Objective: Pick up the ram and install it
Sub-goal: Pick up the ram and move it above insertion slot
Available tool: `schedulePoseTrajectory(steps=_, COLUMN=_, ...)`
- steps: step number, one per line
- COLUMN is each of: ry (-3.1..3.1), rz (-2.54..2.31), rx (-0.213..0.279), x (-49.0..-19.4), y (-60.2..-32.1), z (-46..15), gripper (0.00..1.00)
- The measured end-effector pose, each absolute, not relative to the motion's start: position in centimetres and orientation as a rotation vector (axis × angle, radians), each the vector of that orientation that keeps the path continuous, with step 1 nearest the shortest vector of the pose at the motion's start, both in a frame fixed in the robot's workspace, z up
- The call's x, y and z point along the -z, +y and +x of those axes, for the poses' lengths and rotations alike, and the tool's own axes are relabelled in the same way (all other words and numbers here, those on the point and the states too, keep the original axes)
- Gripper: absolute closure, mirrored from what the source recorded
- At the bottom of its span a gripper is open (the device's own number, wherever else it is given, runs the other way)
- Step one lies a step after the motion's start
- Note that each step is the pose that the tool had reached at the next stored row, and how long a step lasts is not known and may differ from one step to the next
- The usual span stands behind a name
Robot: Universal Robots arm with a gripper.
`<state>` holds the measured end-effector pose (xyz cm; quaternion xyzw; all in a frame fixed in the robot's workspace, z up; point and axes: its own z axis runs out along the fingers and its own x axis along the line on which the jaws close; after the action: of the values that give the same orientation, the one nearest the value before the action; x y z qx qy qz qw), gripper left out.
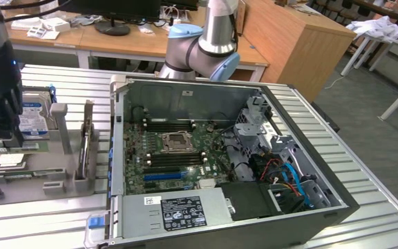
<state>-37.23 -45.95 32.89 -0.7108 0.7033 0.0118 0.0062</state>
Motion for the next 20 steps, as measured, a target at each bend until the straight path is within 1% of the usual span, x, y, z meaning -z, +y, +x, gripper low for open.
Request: schedulePoseTrajectory(steps=20, ry=2.201, rz=-2.224, rx=-0.037, x=-38.3, y=-46.0, z=-37.2, gripper=0.88)
